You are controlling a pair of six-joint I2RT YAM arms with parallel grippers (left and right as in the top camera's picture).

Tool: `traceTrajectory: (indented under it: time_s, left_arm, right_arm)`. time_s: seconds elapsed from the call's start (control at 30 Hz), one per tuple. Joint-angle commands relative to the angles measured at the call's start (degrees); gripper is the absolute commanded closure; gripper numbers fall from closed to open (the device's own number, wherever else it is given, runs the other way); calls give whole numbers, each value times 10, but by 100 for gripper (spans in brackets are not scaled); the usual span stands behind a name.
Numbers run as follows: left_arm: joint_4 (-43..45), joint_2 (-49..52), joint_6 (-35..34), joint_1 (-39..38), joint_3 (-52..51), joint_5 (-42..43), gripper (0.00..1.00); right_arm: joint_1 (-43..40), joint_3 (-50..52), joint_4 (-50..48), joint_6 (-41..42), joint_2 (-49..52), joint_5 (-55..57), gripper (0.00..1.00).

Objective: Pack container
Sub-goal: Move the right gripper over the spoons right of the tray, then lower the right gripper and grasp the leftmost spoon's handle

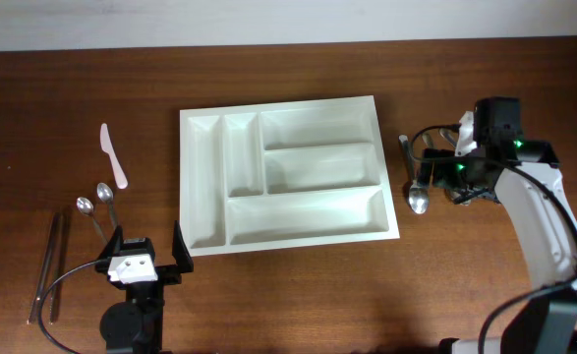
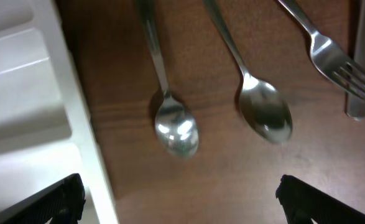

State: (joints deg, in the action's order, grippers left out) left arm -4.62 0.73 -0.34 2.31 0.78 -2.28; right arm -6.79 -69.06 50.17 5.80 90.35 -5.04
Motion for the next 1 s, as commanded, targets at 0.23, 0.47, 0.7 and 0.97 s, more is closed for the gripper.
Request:
traceTrajectory:
  time_s: [0.23, 0.47, 0.7, 0.97]
  left_arm:
    - [-1, -4, 8, -2, -3, 6, 1]
    - [-1, -4, 8, -2, -3, 6, 1]
    - [-1, -4, 8, -2, -3, 6, 1]
    - [-1, -4, 8, -2, -3, 6, 1]
  right_arm:
    - [0, -9, -90, -66, 37, -7, 0]
    - [0, -9, -132, -73, 87, -8, 0]
    - [0, -9, -138, -73, 149, -24, 3]
    - [0, -9, -166, -73, 178, -48, 4]
